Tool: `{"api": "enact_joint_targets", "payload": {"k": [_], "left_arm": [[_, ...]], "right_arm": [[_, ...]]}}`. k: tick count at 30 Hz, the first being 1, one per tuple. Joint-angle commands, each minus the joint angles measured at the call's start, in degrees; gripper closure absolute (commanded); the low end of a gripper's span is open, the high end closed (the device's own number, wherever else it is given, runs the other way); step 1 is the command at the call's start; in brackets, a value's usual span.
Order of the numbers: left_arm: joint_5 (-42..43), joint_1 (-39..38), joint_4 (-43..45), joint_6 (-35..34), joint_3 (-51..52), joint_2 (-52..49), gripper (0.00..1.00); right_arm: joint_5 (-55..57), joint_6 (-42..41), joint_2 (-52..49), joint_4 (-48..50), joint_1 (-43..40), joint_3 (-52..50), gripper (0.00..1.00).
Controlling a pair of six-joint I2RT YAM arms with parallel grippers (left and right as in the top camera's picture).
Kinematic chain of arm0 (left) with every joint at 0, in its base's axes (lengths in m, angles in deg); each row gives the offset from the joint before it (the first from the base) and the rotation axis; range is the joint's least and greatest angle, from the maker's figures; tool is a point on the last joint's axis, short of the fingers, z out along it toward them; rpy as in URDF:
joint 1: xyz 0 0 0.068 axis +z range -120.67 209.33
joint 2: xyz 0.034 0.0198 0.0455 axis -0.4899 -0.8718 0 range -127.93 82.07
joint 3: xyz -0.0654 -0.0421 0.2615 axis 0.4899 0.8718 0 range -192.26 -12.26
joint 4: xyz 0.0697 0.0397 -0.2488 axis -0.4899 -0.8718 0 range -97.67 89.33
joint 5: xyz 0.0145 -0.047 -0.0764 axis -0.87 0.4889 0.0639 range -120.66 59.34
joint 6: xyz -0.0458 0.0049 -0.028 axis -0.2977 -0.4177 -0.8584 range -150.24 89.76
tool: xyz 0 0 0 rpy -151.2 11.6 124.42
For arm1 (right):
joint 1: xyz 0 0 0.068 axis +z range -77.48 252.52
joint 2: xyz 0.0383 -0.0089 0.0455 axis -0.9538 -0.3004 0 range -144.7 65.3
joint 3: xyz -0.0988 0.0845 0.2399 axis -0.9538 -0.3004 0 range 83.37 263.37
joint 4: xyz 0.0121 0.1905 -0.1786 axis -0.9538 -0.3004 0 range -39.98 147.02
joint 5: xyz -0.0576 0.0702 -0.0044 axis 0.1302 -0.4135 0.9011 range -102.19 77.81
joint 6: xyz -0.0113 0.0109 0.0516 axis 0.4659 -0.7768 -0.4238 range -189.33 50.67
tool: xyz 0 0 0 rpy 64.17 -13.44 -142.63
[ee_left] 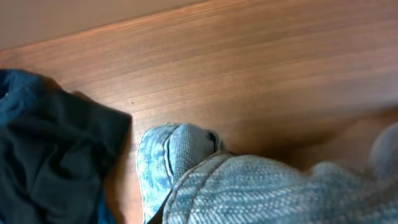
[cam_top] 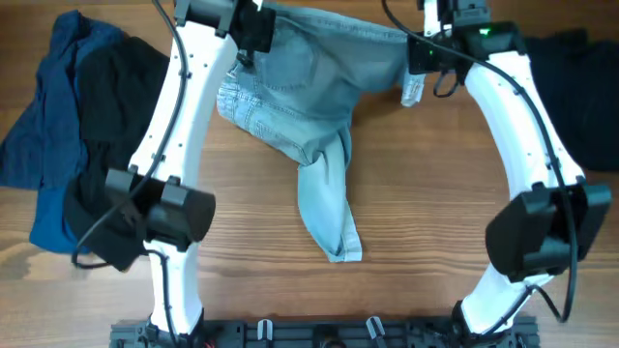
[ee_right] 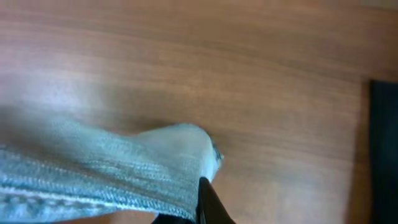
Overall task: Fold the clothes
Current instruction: 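Lift the jeans with both grippers and stretch them apart, then lower the jeans onto the table center and release both grippers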
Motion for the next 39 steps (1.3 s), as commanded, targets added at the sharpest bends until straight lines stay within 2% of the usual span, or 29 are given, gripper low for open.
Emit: {"api": "enact_joint_targets", "payload": {"k": [1, 5, 9, 15, 21, 27, 32, 39], "left_arm": [[-1.22, 0.61, 7.87, -1.18, -1.97, 3.61, 0.96], [-1.22, 0.59, 8.76, -1.16, -4.42, 7.58, 0.96], [-1.25, -0.39, 6.71, -1.18, -4.90, 14.23, 0.96], [-1.25, -3.45, 2.10, -1.18, -4.90, 26.10, 0.96], [-2.43, -10.60, -2.84, -1.22, -4.90, 36.02, 0.96], [-2.56, -15.45, -7.48, -5.03, -4.90, 42.73, 0.96], [-4.13, -15.41, -9.46, -5.95, -4.90, 43.23, 0.96], [-10.73, -14.34, -11.98, -7.21, -4.90, 36.63, 0.96]], "right_arm": [[-0.50, 0.94, 3.26, 2.56, -4.46, 5.44, 0.96], [-0.50, 1.42, 7.34, -1.79, -7.04, 12.46, 0.96], [-0.48, 3.06, 14.49, -6.23, -7.41, 15.15, 0.96], [-0.24, 3.61, 25.68, -14.82, -7.41, 15.17, 0.96], [0.26, 2.64, 36.02, -21.79, -7.41, 15.17, 0.96], [2.82, 0.79, 43.98, -24.63, -7.41, 15.17, 0.96], [3.65, 0.52, 45.59, -24.37, -7.41, 15.15, 0.96], [2.84, -0.13, 37.77, -24.65, -7.41, 14.97, 0.96]]}}
